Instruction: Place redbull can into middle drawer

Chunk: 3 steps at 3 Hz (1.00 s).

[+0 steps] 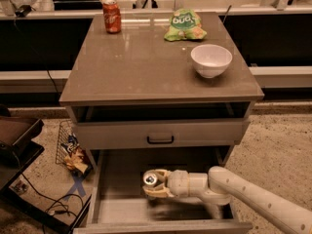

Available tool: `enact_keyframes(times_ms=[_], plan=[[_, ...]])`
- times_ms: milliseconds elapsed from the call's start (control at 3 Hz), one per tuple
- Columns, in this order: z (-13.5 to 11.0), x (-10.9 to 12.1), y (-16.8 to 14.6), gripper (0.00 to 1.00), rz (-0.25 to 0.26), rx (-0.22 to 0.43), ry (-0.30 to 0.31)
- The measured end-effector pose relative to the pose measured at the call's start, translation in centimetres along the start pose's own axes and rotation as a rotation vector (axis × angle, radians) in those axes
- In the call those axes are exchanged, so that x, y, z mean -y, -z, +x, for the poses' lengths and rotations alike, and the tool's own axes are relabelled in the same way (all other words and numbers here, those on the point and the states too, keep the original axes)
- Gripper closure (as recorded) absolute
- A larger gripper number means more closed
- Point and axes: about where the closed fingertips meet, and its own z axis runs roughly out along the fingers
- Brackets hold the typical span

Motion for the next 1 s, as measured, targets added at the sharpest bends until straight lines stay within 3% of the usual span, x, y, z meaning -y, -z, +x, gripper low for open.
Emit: enact_keyframes(times_ms=[333,667,1000], plan=[[-0.07,-0.10,-0.24,0.23,-0.005,0.002,0.000],[-0.13,-0.20,-0.47,0.00,-0.009,0.005,-0.001],[-0.13,-0.20,-0.47,0.00,-0.009,0.005,-0.001]])
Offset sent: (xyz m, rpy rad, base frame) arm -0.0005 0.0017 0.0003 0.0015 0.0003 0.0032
